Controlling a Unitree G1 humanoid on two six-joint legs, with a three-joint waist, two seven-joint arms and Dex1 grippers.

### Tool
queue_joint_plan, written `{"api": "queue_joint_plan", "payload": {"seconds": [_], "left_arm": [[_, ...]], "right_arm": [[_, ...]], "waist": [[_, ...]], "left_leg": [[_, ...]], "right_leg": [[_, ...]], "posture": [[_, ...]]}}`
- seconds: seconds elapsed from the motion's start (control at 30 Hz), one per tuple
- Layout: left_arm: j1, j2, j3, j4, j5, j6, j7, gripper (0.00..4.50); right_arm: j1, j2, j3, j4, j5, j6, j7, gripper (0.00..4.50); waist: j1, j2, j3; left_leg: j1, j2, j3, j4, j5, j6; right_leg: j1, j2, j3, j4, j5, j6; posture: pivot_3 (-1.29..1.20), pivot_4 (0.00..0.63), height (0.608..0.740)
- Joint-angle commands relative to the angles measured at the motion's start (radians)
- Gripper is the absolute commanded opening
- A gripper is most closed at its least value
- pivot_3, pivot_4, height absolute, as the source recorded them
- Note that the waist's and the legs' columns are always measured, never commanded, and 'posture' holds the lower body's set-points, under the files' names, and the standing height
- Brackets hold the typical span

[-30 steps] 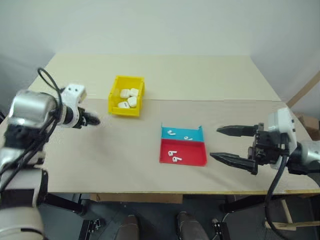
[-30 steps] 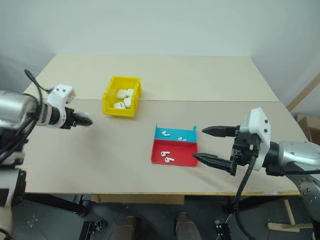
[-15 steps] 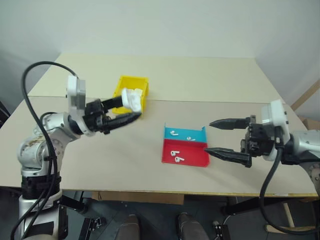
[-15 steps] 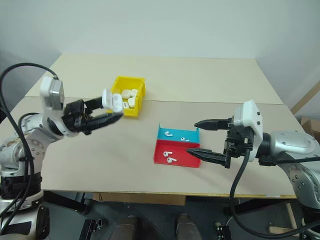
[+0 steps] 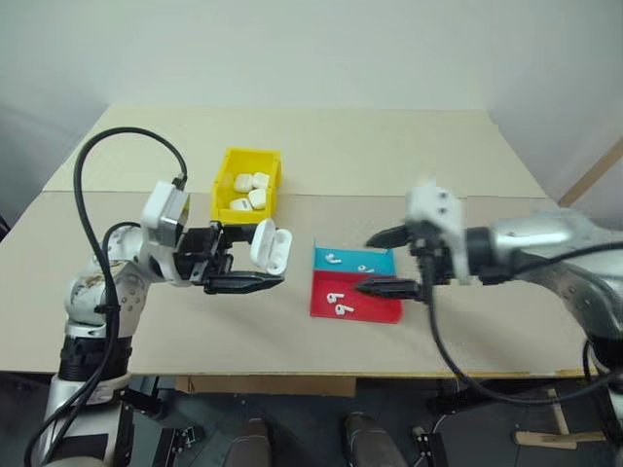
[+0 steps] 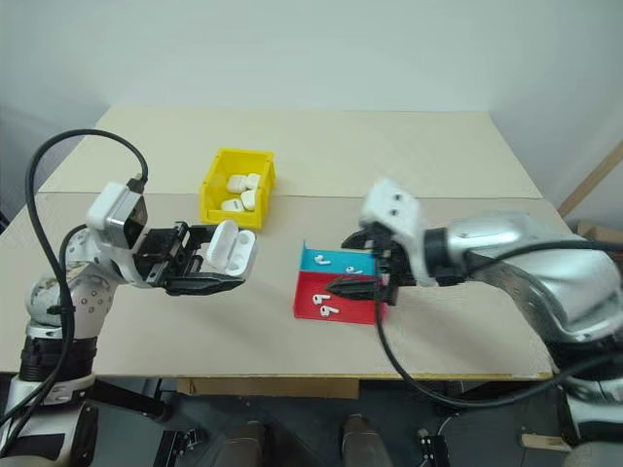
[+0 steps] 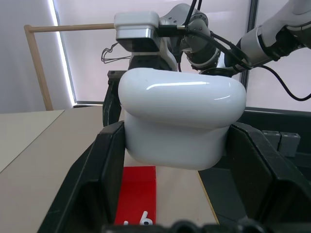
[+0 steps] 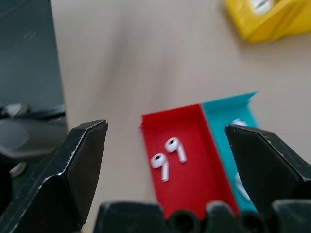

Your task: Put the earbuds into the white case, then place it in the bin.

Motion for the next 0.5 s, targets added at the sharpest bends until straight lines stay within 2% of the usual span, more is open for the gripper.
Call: {"api": "queue_joint_plan", "payload": {"seconds": [0.03, 0.07, 0.2, 0.5], "left_arm": [[0.018, 0.005, 0.001, -0.055, -0.024, 0.003, 0.018, 2.83], [0.024, 0.009, -0.001, -0.068, -0.03, 0.017, 0.027, 2.83], [0.038, 0.026, -0.005, -0.128, -0.056, 0.088, 0.086, 2.83], [0.079, 0.027, -0.007, -0.202, -0.086, 0.13, 0.157, 2.83]], "right_arm": [[-0.078, 0.007, 0.139, -0.022, -0.078, 0.073, -0.018, 3.24], [-0.099, 0.008, 0.188, -0.024, -0.109, 0.075, -0.02, 2.94], [-0.176, 0.047, 0.342, 0.005, -0.187, 0.107, -0.018, 2.94], [-0.212, 0.132, 0.507, 0.113, -0.328, 0.064, -0.006, 2.94]], "waist": [[0.002, 0.0, 0.0], [0.003, 0.0, 0.0], [0.0, 0.0, 0.0], [0.0, 0.0, 0.0]], "left_leg": [[0.0, 0.0, 0.0, 0.0, 0.0, 0.0], [-0.001, 0.0, 0.0, 0.0, 0.0, 0.0], [0.0, 0.0, 0.0, 0.0, 0.0, 0.0], [0.0, 0.0, 0.0, 0.0, 0.0, 0.0]], "right_leg": [[0.0, 0.0, -0.001, 0.0, 0.0, 0.0], [0.0, -0.001, 0.0, 0.0, 0.0, 0.0], [0.0, 0.0, 0.0, 0.0, 0.0, 0.0], [-0.001, 0.0, -0.001, 0.0, 0.0, 0.0]], "posture": [[0.0, 0.15, 0.74], [0.0, 0.15, 0.74], [0.0, 0.15, 0.74], [0.0, 0.15, 0.74]]}}
